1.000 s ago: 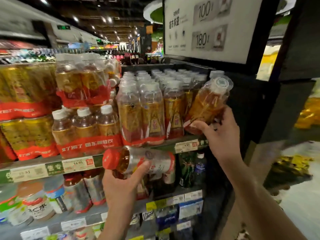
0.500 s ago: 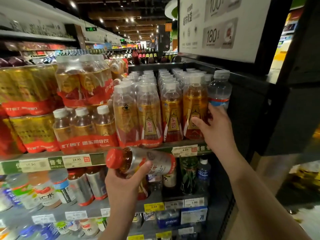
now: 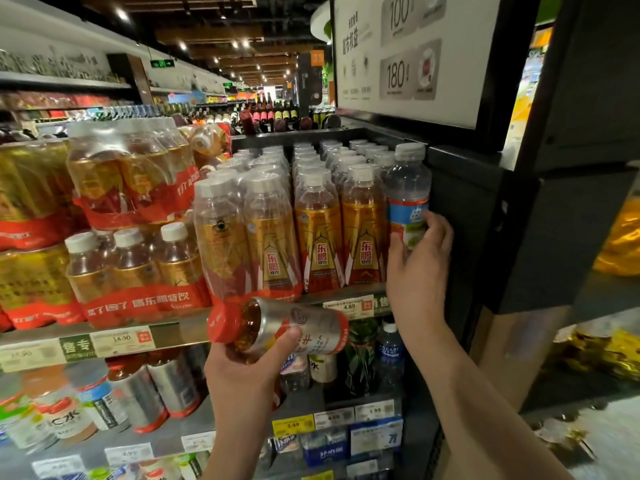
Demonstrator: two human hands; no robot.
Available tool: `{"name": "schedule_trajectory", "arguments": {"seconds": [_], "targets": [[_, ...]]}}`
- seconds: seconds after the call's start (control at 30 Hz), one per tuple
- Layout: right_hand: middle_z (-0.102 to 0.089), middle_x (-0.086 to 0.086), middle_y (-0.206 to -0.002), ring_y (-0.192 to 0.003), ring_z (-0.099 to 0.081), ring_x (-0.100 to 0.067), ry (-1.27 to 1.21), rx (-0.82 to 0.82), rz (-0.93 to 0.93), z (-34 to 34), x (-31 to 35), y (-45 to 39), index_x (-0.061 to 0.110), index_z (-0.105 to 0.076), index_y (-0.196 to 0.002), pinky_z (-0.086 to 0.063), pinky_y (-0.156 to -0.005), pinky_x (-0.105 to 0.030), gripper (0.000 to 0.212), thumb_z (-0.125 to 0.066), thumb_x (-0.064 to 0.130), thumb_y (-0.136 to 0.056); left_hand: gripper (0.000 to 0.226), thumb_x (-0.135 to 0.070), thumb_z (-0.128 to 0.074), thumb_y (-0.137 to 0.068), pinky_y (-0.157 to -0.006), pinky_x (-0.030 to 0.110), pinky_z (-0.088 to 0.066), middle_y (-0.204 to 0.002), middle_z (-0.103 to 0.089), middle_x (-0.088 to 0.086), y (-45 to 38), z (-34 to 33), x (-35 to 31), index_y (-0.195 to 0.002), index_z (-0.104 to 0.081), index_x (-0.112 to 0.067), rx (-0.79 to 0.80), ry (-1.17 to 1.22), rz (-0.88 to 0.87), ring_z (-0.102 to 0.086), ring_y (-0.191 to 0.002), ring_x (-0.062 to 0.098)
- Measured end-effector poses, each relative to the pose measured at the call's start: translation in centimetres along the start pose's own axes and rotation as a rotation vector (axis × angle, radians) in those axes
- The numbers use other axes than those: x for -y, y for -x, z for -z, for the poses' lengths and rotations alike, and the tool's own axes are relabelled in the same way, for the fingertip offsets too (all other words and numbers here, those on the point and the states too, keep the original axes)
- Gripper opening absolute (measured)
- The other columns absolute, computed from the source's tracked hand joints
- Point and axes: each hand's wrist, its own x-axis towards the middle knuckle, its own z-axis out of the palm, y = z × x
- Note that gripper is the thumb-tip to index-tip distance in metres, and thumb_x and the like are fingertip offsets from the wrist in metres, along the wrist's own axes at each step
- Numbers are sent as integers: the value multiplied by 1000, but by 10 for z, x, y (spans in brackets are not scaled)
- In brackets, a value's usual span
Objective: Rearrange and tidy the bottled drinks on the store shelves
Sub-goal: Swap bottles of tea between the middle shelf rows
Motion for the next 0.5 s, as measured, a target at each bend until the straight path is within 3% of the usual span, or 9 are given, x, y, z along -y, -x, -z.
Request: {"name": "schedule_trajectory", "arguments": {"seconds": [0.1, 0.17, 0.23, 0.37, 0.5], "targets": [[-35, -12, -153, -138, -41, -24, 27, 53, -54, -9, -1, -5, 16, -16, -157, -42, -111, -40, 69, -54, 25, -99, 47, -18, -89, -61, -69, 24, -54, -95, -73, -3, -2, 1, 0, -99, -64, -30, -4, 5, -19, -70, -84, 9], [-27, -14, -158, -147, -27, -27, 60, 69, -72, -12, 1, -9, 16, -9, -158, -31, -119, -47, 74, -53, 23, -99, 52, -33, -92, -52, -73, 34, -55, -92, -73, -3, -5, 1, 0, -97, -65, -31, -14, -2, -32, -68, -85, 20], [-23, -16, -159, -149, -20, -29, 101, 51, -65, -15, 2, -13, 13, -7, -158, -25, -121, -45, 74, -52, 22, -100, 57, -45, -98, -46, -76, 40, -57, -84, -74, -8, -6, 2, 1, -93, -68, -38, -28, -22, -44, -67, -82, 21], [-27, -16, -156, -144, -28, -30, 190, -9, 8, -19, 4, -16, 8, -16, -156, -37, -115, -45, 70, -54, 20, -99, 57, -43, -98, -44, -86, 49, -57, -88, -76, -16, -8, 3, 2, -93, -68, -39, -22, -31, -50, -71, -89, 17], [-19, -11, -162, -149, -21, -25, 199, -19, 52, -22, 10, -19, 10, -13, -158, -22, -118, -34, 72, -54, 14, -98, 48, -29, -89, -51, -87, 49, -56, -80, -75, -9, -10, 4, -4, -91, -63, -33, -23, -11, -54, -72, -87, 18]]}}
